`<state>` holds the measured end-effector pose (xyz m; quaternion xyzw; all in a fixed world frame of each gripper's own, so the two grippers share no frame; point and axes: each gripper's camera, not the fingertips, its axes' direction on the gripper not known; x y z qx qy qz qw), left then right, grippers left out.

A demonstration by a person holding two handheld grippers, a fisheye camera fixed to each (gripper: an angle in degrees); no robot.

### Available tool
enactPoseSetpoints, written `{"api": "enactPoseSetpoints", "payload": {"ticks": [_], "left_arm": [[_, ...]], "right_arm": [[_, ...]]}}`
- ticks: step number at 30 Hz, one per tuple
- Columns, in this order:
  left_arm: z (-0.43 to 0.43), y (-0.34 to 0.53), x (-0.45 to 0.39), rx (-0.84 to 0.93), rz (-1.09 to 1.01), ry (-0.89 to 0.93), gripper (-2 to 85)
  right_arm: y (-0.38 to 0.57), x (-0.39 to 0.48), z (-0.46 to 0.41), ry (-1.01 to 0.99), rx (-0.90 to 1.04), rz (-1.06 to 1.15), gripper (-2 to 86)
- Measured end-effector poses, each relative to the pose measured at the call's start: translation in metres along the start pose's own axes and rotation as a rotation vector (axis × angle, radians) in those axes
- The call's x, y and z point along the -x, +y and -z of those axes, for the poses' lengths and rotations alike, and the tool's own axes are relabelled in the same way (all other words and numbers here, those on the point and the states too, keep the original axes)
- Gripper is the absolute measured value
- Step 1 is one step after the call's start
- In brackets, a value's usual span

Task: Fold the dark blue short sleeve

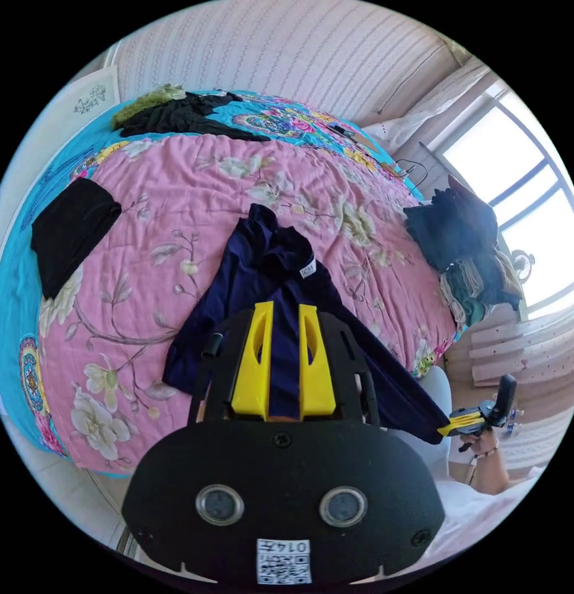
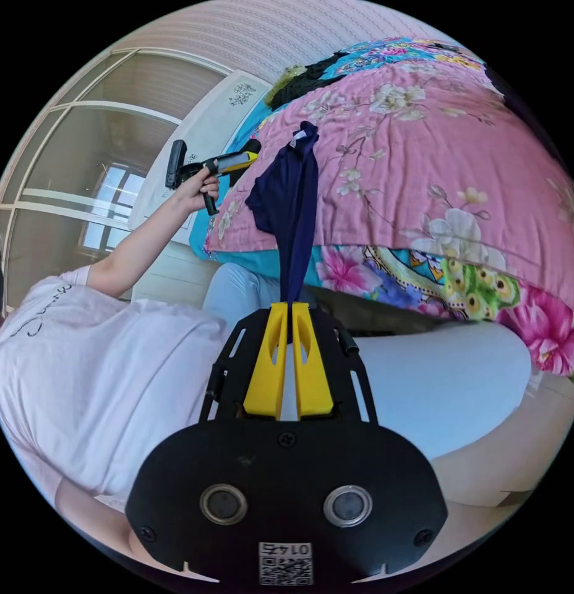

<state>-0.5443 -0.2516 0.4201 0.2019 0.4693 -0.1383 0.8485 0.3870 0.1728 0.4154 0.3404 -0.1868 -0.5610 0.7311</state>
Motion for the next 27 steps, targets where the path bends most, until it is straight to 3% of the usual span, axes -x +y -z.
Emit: {"api": "enactPoseSetpoints", "payload": {"ticks": [6,12,21,27], "left_arm": [[-0.044,-0.004,-0.057,0.122,-0.121,0.038,8.1],[-0.079,0.012,-0.102,0.266,-0.257,-0.242,1.8],[0.050,0.129,-0.044,0.060,-0.191,-0.054,-0.8],[0.143,0.252,-0.007,-0.112,-0.005,0.086,-1.0]], "right_arm": [[0.024,0.001,0.011,0.026,0.033,-0.087,0.2],[0.018,0.019,0.010,0.039,0.078,-0.073,0.2],[0.010,0.030,0.028,0.043,0.105,-0.075,0.2],[0.016,0.046,0.044,0.023,0.125,-0.086,0.2]]}}
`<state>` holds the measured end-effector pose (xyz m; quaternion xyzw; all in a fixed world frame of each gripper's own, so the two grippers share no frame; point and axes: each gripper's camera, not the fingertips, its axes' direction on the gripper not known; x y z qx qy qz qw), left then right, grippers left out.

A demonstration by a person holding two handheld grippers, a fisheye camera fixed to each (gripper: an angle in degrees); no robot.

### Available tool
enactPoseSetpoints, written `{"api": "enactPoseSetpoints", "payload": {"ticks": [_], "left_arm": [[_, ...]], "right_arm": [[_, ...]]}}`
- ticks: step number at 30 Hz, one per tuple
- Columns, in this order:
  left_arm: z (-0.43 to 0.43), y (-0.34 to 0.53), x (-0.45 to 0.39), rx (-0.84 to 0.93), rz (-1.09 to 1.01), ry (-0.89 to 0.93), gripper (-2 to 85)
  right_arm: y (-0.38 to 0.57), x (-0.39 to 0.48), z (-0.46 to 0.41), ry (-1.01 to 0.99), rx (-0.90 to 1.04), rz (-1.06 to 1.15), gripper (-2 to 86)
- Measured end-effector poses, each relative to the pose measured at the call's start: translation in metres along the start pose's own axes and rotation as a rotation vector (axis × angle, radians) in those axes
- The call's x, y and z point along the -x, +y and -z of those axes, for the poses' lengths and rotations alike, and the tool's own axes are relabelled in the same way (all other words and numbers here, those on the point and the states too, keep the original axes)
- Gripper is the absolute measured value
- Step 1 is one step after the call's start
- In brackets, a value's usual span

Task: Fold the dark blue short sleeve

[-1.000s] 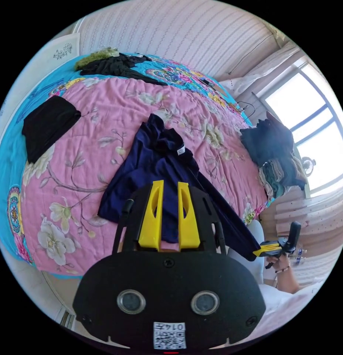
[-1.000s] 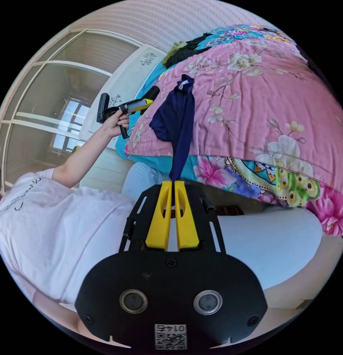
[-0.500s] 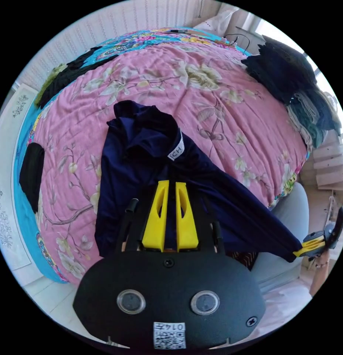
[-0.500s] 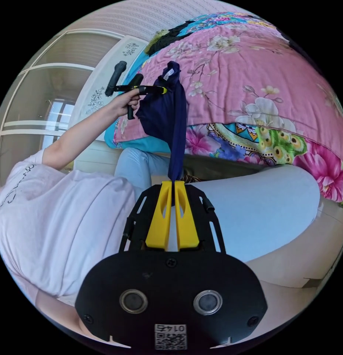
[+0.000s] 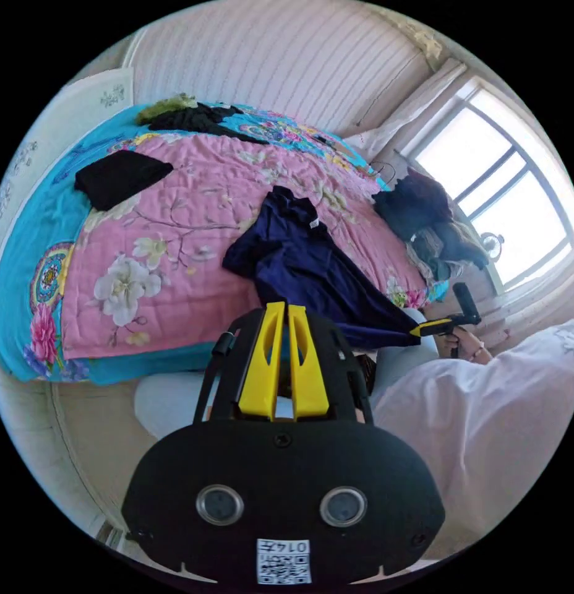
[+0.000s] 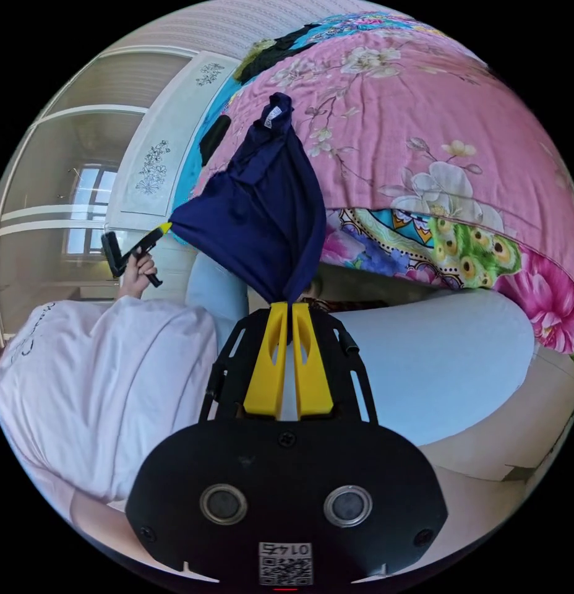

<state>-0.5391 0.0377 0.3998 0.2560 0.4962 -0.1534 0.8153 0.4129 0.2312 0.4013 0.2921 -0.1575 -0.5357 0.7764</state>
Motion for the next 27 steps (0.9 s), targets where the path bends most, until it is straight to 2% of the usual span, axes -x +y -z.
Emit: {"api": "enactPoseSetpoints", "payload": {"ticks": [2,3,6,8,11,13,16,18,20,22,23,25,27], "left_arm": [[0.056,0.042,-0.001,-0.236,-0.016,0.038,-1.0],[0.070,0.049,-0.002,-0.279,-0.026,0.030,-1.0],[0.137,0.067,-0.006,-0.454,-0.093,0.099,-1.0],[0.195,0.078,-0.018,-0.637,-0.217,0.203,-1.0],[0.267,0.099,-0.043,-0.858,-0.437,0.237,-1.0],[0.299,0.108,-0.052,-0.935,-0.492,0.219,-1.0],[0.326,0.101,-0.052,-0.968,-0.443,0.231,-1.0],[0.324,0.085,-0.048,-0.936,-0.397,0.221,-1.0],[0.299,0.041,-0.033,-0.824,-0.313,0.146,-1.0],[0.265,-0.009,-0.014,-0.729,-0.220,0.147,-1.0],[0.243,-0.045,-0.005,-0.682,-0.153,0.207,-1.0],[0.233,-0.092,-0.009,-0.712,-0.142,0.258,-1.0],[0.244,-0.129,-0.025,-0.781,-0.119,0.205,-1.0]], "right_arm": [[0.013,0.014,0.018,-0.107,-0.050,0.083,0.1],[0.016,0.018,0.025,-0.143,-0.074,0.109,0.0],[0.036,0.037,0.074,-0.389,-0.282,0.278,-0.3],[0.055,0.066,0.131,-0.526,-0.488,0.477,-0.3],[0.078,0.117,0.205,-0.616,-0.642,0.766,-0.1],[0.086,0.145,0.246,-0.625,-0.706,0.879,0.0],[0.073,0.181,0.288,-0.504,-0.716,0.912,0.0],[0.046,0.193,0.297,-0.352,-0.665,0.843,0.0],[-0.018,0.191,0.295,-0.109,-0.537,0.675,-0.1],[-0.080,0.173,0.295,-0.110,-0.476,0.515,-0.1],[-0.115,0.164,0.301,-0.163,-0.478,0.420,-0.1],[-0.148,0.172,0.331,-0.167,-0.580,0.383,-0.1],[-0.155,0.197,0.379,-0.110,-0.765,0.405,0.0]]}}
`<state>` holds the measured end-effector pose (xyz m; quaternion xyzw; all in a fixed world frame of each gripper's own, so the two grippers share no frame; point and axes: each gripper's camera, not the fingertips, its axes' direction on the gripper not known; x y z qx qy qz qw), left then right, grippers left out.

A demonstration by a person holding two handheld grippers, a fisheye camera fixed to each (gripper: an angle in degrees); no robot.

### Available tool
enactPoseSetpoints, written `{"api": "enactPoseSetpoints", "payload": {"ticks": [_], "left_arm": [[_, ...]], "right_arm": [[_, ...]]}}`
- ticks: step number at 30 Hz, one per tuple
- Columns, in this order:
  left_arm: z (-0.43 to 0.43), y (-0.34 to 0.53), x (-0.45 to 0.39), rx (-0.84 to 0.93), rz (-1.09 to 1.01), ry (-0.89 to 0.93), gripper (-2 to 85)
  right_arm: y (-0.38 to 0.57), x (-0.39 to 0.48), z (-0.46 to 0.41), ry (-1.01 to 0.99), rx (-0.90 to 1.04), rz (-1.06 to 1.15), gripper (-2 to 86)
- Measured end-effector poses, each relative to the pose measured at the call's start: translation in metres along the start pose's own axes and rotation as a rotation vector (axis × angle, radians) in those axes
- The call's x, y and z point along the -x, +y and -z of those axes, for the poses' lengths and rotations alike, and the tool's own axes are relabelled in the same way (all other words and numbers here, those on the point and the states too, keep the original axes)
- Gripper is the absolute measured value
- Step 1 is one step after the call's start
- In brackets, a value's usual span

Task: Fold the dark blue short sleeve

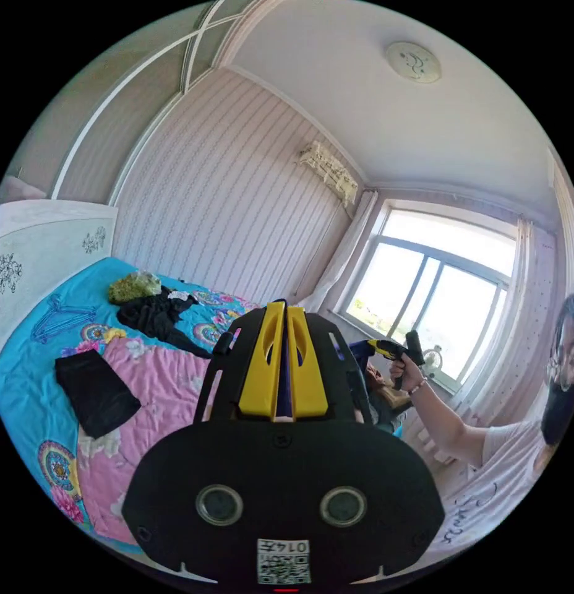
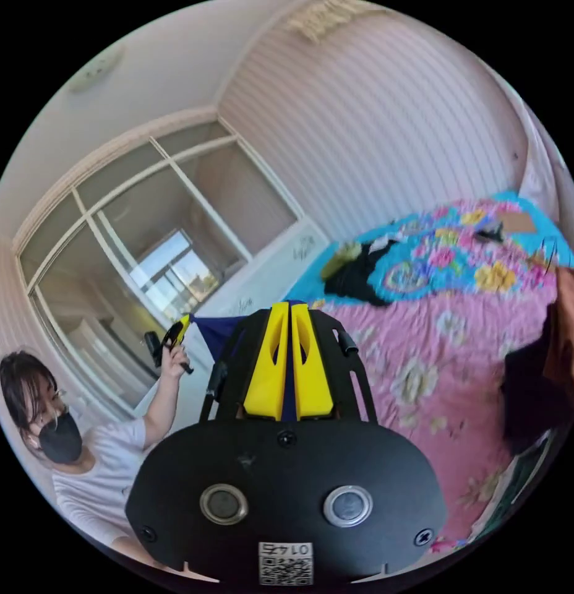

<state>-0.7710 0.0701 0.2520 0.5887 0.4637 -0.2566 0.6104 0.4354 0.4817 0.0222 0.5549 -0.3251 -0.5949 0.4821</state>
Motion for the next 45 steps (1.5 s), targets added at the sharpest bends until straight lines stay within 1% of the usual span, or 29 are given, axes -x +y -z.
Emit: {"api": "enactPoseSetpoints", "payload": {"ticks": [2,4,6,9,10,11,12,14,15,17,18,20,22,24,26,28,32,38,40,43,45], "left_arm": [[-0.002,-0.039,-0.022,-0.163,-0.071,0.046,-1.0],[0.001,-0.055,-0.035,-0.236,-0.127,0.030,-1.0],[-0.001,-0.059,-0.037,-0.247,-0.150,0.033,-1.0],[-0.021,-0.035,-0.019,-0.137,-0.148,-0.011,-1.0],[-0.035,-0.017,-0.006,-0.065,-0.138,-0.049,-1.0],[-0.052,0.006,0.010,0.016,-0.120,-0.102,-1.0],[-0.062,0.019,0.018,0.061,-0.104,-0.127,-1.0],[-0.102,0.077,0.053,0.250,-0.041,-0.177,-1.0],[-0.111,0.093,0.062,0.291,-0.029,-0.194,-1.0],[-0.141,0.157,0.093,0.448,0.014,-0.249,-1.0],[-0.146,0.173,0.100,0.484,0.032,-0.266,-1.0],[-0.165,0.227,0.127,0.630,0.117,-0.315,-1.0],[-0.175,0.256,0.139,0.708,0.176,-0.323,-1.0],[-0.181,0.274,0.143,0.735,0.206,-0.286,-1.0],[-0.191,0.292,0.143,0.799,0.180,-0.289,-1.0],[-0.198,0.303,0.145,0.851,0.158,-0.300,-1.0],[-0.207,0.327,0.154,0.905,0.205,-0.249,-1.0],[-0.230,0.362,0.159,1.000,0.205,-0.247,-1.0],[-0.241,0.371,0.162,1.009,0.199,-0.258,-1.0],[-0.256,0.373,0.171,0.995,0.248,-0.283,-0.9],[-0.260,0.370,0.176,0.969,0.267,-0.249,-0.8]], "right_arm": [[-0.039,0.039,0.048,-0.036,-0.269,0.129,-0.1],[-0.048,0.062,0.072,-0.098,-0.394,0.238,-0.1],[-0.048,0.073,0.079,-0.095,-0.396,0.310,-0.1],[-0.027,0.053,0.058,0.019,-0.288,0.335,0.0],[-0.014,0.029,0.039,0.066,-0.204,0.297,0.0],[0.004,-0.002,0.018,0.094,-0.112,0.232,0.0],[0.014,-0.019,0.006,0.101,-0.068,0.192,0.0],[0.070,-0.093,-0.040,0.133,0.080,-0.005,0.0],[0.086,-0.110,-0.052,0.143,0.119,-0.050,0.0],[0.154,-0.171,-0.094,0.168,0.250,-0.228,0.0],[0.171,-0.185,-0.103,0.165,0.281,-0.273,0.0],[0.232,-0.226,-0.131,0.147,0.390,-0.431,-0.1],[0.268,-0.242,-0.142,0.158,0.450,-0.501,-0.1],[0.293,-0.251,-0.146,0.174,0.493,-0.535,-0.1],[0.316,-0.257,-0.149,0.178,0.556,-0.552,-0.1],[0.327,-0.257,-0.149,0.196,0.598,-0.541,-0.1],[0.345,-0.258,-0.147,0.209,0.658,-0.523,-0.1],[0.372,-0.264,-0.161,0.237,0.782,-0.503,0.0],[0.377,-0.265,-0.167,0.253,0.800,-0.490,0.0],[0.379,-0.267,-0.169,0.309,0.833,-0.463,0.1],[0.379,-0.268,-0.166,0.352,0.841,-0.434,0.3]]}}
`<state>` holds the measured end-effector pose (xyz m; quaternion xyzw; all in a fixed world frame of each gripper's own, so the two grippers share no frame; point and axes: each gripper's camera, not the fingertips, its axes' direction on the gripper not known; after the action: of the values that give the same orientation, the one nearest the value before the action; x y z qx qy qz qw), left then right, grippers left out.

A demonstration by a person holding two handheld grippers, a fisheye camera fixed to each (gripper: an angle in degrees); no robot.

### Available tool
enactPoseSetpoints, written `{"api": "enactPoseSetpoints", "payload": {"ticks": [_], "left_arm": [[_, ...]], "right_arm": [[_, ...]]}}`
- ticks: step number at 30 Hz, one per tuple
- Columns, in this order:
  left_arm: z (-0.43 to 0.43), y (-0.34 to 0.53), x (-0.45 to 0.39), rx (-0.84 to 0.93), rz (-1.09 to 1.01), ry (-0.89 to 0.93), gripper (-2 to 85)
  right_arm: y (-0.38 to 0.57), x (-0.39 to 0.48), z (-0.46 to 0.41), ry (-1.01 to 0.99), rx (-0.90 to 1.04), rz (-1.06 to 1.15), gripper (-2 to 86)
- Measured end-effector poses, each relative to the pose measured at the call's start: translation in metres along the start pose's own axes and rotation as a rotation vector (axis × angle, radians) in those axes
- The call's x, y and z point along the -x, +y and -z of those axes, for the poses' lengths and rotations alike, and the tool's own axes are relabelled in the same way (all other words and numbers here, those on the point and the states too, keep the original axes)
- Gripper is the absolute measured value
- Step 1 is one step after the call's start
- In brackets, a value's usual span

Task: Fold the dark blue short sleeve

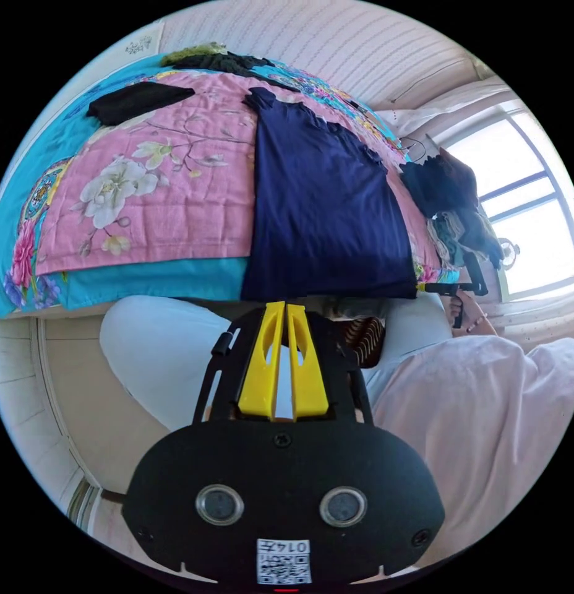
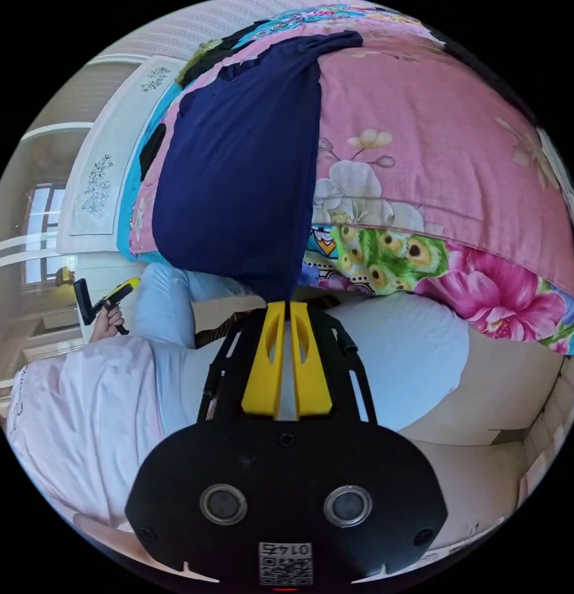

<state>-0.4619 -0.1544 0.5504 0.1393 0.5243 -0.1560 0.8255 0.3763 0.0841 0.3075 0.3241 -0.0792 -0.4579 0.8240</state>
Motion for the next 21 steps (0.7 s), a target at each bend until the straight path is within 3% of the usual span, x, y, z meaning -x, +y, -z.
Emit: {"api": "enactPoseSetpoints", "payload": {"ticks": [4,11,17,21], "left_arm": [[0.002,-0.023,0.005,-0.022,0.001,-0.010,-0.6],[-0.037,-0.171,-0.077,-0.113,-0.332,-0.135,3.0],[-0.142,-0.374,-0.219,-0.212,-0.650,-0.023,6.1],[-0.239,-0.472,-0.299,-0.114,-0.718,-0.058,5.8]], "right_arm": [[0.004,-0.013,0.020,0.031,-0.130,0.024,2.2],[-0.020,-0.056,0.063,-0.069,-0.562,0.005,11.9],[-0.075,-0.091,0.070,-0.173,-0.599,-0.024,13.5],[-0.107,-0.117,0.077,-0.182,-0.593,-0.021,13.3]]}}
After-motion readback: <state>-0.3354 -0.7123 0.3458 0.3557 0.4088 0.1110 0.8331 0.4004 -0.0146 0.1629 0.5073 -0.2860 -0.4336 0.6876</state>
